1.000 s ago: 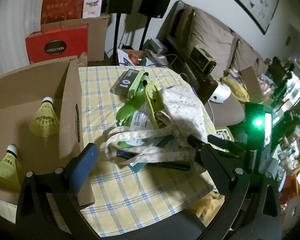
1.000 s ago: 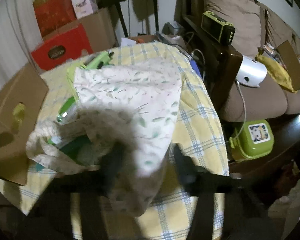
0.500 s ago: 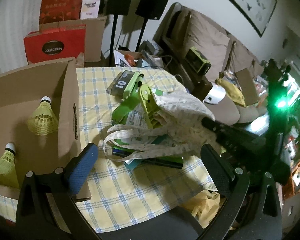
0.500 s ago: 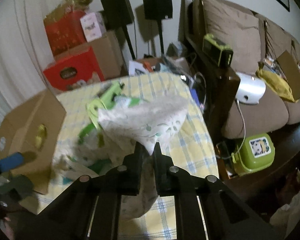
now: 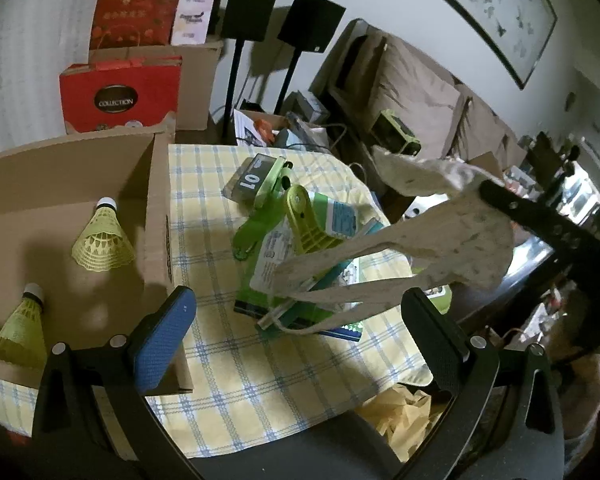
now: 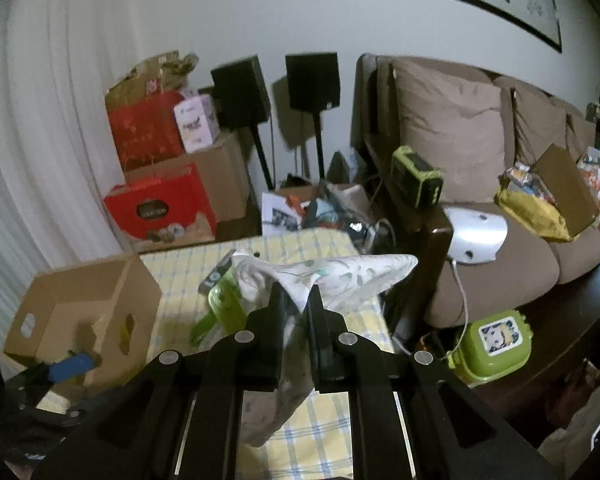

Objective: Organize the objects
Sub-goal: 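Lift the white cloth bag up off the table with the right gripper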

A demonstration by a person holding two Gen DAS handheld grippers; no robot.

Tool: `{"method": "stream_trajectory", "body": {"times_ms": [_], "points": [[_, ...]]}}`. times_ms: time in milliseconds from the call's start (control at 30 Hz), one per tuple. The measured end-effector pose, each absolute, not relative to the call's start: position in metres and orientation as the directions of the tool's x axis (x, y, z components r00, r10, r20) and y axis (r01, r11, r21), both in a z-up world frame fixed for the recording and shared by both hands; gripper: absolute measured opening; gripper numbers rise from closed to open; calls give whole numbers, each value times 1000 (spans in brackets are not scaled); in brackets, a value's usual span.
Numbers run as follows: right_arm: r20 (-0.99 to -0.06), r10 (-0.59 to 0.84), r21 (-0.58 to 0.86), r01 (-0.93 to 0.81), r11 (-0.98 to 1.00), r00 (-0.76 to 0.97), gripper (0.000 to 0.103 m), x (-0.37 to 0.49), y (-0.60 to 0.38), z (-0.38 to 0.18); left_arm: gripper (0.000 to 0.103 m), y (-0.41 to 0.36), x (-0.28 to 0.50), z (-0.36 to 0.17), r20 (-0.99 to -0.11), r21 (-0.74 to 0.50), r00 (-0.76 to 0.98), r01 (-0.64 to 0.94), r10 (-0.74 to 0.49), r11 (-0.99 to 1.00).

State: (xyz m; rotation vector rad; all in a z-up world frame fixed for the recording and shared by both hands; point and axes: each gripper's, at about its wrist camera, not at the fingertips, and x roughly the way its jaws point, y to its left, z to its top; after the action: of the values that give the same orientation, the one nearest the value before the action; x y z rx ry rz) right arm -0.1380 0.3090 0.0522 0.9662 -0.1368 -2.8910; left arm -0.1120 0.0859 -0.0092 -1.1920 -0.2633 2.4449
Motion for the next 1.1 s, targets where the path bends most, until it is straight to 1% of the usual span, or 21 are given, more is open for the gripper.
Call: {"method": "stream_trajectory", "body": {"times_ms": [200, 367, 733, 933, 1100], "points": [[-543, -124, 126, 66, -990, -831, 9, -120, 316, 84, 102, 77, -113, -2, -701, -348, -565, -261, 435, -901], [-529, -114, 101, 71, -992, -841, 9, -112, 316, 100, 102, 72, -116, 2, -701, -358, -565, -250, 436, -900], [-548, -125, 108, 78, -991, -827, 9, -109, 318, 92, 102, 68, -138, 24, -705, -351, -564, -249, 430, -903], [-558, -136, 113, 87, -990, -819, 9, -110, 318, 87, 102, 78, -175, 27, -740, -327, -536, -242, 407, -913], [-569, -140, 112, 93, -989, -810, 9, -117, 316, 83, 102, 95, -203, 24, -771, -269, -525, -244, 360, -932]]}}
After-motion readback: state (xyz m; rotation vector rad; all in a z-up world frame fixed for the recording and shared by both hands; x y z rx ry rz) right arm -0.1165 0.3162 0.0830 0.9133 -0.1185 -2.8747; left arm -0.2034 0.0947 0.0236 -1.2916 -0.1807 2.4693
